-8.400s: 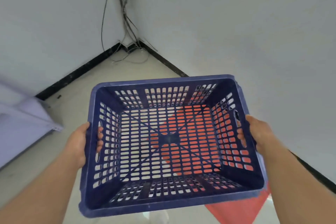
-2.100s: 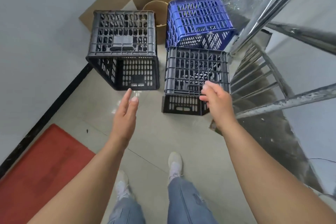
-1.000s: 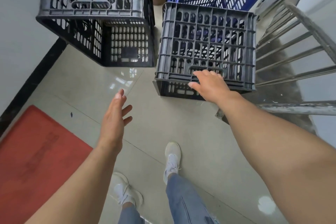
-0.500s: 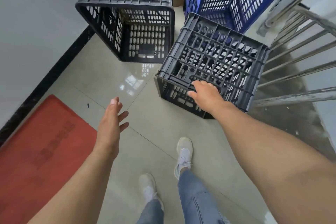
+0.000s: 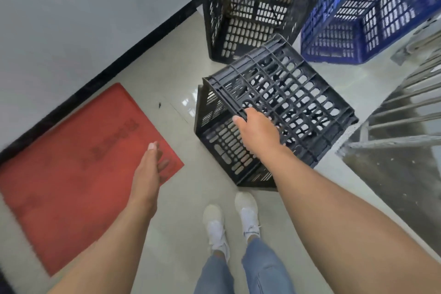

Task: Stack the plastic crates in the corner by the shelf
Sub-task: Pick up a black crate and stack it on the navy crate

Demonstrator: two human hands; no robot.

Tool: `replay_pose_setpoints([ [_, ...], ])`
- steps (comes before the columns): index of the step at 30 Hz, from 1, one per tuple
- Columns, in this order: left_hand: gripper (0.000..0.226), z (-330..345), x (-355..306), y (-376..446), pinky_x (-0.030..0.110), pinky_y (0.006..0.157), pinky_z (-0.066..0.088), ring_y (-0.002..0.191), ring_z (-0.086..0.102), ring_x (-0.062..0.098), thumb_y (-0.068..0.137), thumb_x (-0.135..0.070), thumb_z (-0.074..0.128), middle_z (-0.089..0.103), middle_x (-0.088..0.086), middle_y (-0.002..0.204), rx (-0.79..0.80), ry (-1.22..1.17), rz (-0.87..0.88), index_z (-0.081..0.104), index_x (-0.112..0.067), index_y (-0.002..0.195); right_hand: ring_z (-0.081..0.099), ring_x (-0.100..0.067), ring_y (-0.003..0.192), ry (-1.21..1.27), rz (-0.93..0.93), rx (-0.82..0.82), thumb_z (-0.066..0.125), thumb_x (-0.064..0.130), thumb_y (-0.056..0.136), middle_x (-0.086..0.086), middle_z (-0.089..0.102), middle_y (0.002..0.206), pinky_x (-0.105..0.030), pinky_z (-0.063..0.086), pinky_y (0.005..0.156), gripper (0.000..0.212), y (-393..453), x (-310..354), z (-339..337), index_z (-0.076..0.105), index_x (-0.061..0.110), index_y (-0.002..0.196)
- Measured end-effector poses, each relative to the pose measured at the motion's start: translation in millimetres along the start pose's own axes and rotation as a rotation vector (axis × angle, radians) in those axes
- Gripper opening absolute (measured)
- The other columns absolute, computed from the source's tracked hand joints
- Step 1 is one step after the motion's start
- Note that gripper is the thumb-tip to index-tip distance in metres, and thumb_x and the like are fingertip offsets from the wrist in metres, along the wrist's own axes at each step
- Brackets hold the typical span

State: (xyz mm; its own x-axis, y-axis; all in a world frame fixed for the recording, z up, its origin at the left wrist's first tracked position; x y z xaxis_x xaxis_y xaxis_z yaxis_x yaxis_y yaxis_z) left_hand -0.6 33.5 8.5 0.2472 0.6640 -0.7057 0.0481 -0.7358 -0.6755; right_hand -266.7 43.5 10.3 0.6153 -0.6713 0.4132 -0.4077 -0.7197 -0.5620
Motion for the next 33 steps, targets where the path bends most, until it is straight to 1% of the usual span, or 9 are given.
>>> replay_pose_setpoints([
  [5, 0.052, -27, 36, 15, 0.035, 0.087, 0.041, 0.112, 0.054, 0.019, 0.096, -0.05, 0.03, 0.047, 0.002, 0.141, -0.081, -0.045, -0.067, 0.041, -0.023, 0.139, 0.054, -0.031, 0.116, 0.052, -0.055, 0.004, 0.034, 0.044, 0.099, -0.009, 0.058, 0.128, -0.04, 0.04, 0.086, 0.048, -2, 43, 18, 0.048, 0.009, 0.13],
  [10, 0.049, -33, 59, 37, 0.034, 0.086, 0.039, 0.11, 0.054, 0.016, 0.097, -0.05, 0.03, 0.049, -0.006, 0.127, -0.115, -0.046, -0.123, 0.044, -0.023, 0.135, 0.057, -0.027, 0.105, 0.123, -0.097, -0.003, 0.034, 0.047, 0.098, -0.006, 0.061, 0.111, -0.038, 0.042, 0.082, 0.048, 20, 55, 17, 0.054, 0.01, 0.12],
  [14, 0.037, -27, 67, 59, 0.032, 0.084, 0.037, 0.1, 0.054, 0.012, 0.099, -0.045, 0.028, 0.051, -0.007, 0.118, -0.111, -0.05, -0.12, 0.048, -0.028, 0.125, 0.056, -0.025, 0.085, 0.101, -0.106, -0.07, 0.03, 0.039, 0.098, -0.005, 0.063, 0.093, -0.034, 0.036, 0.068, 0.038, 52, 39, -3, 0.055, 0.012, 0.087],
  [17, 0.028, -27, 81, 84, 0.024, 0.077, 0.046, 0.083, 0.062, 0.002, 0.1, -0.039, 0.028, 0.058, -0.009, 0.108, -0.155, -0.059, -0.126, 0.055, -0.029, 0.102, 0.051, -0.028, 0.074, -0.055, -0.09, -0.173, 0.027, 0.021, 0.098, -0.007, 0.054, 0.077, -0.032, 0.03, 0.056, 0.027, 77, 20, -23, 0.045, 0.011, 0.079],
  [19, 0.04, -31, 101, 103, 0.036, 0.099, 0.041, 0.112, 0.057, 0.013, 0.098, -0.045, 0.029, 0.052, -0.004, 0.134, -0.186, -0.018, -0.169, 0.05, -0.027, 0.127, 0.048, -0.028, 0.074, -0.109, -0.036, -0.27, 0.022, 0.022, 0.098, -0.008, 0.051, 0.082, -0.032, 0.033, 0.061, 0.029, 94, 4, -38, 0.048, 0.012, 0.091],
  [21, 0.056, -34, 131, 122, 0.047, 0.11, 0.03, 0.132, 0.041, 0.025, 0.097, -0.049, 0.027, 0.035, 0.005, 0.151, -0.23, 0.029, -0.271, 0.032, -0.021, 0.145, 0.048, -0.03, 0.082, -0.151, 0.023, -0.327, 0.018, 0.034, 0.1, -0.008, 0.052, 0.092, -0.037, 0.035, 0.07, 0.039, 107, -12, -46, 0.052, 0.016, 0.107],
  [26, 0.06, -13, 198, 154, 0.049, 0.108, 0.03, 0.135, 0.035, 0.031, 0.098, -0.05, 0.026, 0.034, 0.012, 0.151, -0.195, 0.027, -0.455, 0.029, -0.013, 0.145, 0.045, -0.032, 0.083, -0.227, -0.004, -0.435, 0.018, 0.034, 0.099, -0.01, 0.047, 0.089, -0.039, 0.031, 0.068, 0.031, 138, -40, -58, 0.043, 0.016, 0.096],
  [29, 0.058, 9, 225, 169, 0.048, 0.104, 0.033, 0.12, 0.048, 0.03, 0.096, -0.054, 0.027, 0.052, 0.013, 0.136, -0.134, -0.065, -0.519, 0.047, -0.013, 0.131, 0.047, -0.032, 0.08, -0.304, -0.04, -0.441, 0.022, 0.026, 0.097, -0.009, 0.051, 0.088, -0.04, 0.033, 0.066, 0.025, 163, -60, -55, 0.042, 0.013, 0.089],
  [33, 0.058, 16, 235, 186, 0.037, 0.069, 0.044, 0.08, 0.061, 0.023, 0.094, -0.059, 0.025, 0.069, 0.01, 0.089, -0.12, -0.231, -0.521, 0.061, -0.014, 0.104, 0.061, -0.037, 0.085, -0.149, 0.06, -0.449, 0.014, 0.045, 0.089, -0.014, 0.068, 0.093, -0.047, 0.048, 0.081, 0.054, 175, -94, -52, 0.056, 0.011, 0.093],
])
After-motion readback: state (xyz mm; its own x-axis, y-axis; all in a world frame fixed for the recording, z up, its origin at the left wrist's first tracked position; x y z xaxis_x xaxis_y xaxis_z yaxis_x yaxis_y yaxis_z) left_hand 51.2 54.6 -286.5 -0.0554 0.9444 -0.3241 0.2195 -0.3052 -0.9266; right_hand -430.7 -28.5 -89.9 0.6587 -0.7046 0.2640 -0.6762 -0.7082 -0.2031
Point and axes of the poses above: each hand's wrist, its own y-axis towards the middle knuckle, its own z-axis out of the palm, x = y × z, the point moved 10 cm from there along y, towards the middle knuckle
